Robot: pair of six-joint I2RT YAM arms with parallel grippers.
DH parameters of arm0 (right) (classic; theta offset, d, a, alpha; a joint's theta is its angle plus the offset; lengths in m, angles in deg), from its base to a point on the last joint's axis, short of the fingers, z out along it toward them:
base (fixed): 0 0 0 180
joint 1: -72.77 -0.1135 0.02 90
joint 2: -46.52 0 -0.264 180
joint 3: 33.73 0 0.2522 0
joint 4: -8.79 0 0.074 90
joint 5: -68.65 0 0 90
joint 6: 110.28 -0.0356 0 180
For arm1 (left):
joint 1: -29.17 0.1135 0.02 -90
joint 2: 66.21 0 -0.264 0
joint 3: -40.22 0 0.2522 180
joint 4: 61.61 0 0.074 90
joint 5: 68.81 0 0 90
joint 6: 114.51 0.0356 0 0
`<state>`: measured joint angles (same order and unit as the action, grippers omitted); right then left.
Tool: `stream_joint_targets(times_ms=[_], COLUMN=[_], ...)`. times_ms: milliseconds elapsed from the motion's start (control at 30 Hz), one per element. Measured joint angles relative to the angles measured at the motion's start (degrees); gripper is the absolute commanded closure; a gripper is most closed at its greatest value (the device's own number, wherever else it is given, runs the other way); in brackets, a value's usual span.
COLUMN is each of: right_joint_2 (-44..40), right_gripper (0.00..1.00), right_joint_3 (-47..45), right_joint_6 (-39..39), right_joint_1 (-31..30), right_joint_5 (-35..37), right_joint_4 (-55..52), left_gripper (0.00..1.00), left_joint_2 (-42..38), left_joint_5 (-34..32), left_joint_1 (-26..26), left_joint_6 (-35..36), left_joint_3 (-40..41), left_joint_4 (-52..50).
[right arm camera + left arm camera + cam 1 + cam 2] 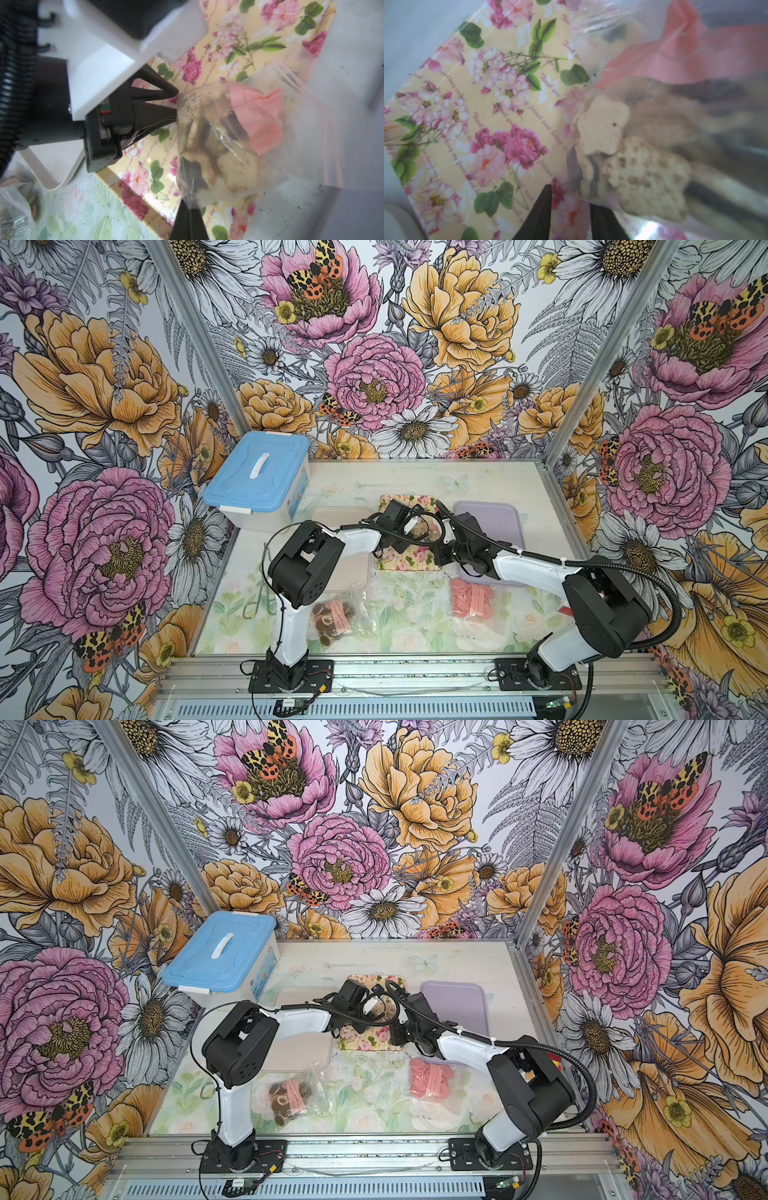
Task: Pour cookies out of the ziploc bag
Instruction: 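Pour the cookies out of the ziploc bag onto the tray.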
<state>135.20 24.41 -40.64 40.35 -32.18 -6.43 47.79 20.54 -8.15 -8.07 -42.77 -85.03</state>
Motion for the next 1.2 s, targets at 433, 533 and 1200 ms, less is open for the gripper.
stream_joint_targets(times_ms=[433, 533, 1200], right_joint_2=[0.3, 0.3, -1.6], right_gripper=[1.00, 1.00, 1.00], right_joint_3=[0.0, 0.0, -1.5], right_joint_6=[-0.2, -0.2, -2.8], right_joint_1=[0.0, 0.0, 0.0], right_joint_5=[-0.2, -0.2, -2.9], right_joint_4=[0.0, 0.0, 0.1], left_gripper=[1.00, 1.00, 0.67], left_joint_2=[0.0, -0.5, -8.1], left_joint_5=[0.7, 0.4, -1.0], left_joint_1=[0.1, 0.1, -0.4], left_joint_6=[0.8, -1.0, -13.3], left_joint_3=[0.0, 0.5, 9.0], left_joint_4=[-0.4, -0.5, -3.5])
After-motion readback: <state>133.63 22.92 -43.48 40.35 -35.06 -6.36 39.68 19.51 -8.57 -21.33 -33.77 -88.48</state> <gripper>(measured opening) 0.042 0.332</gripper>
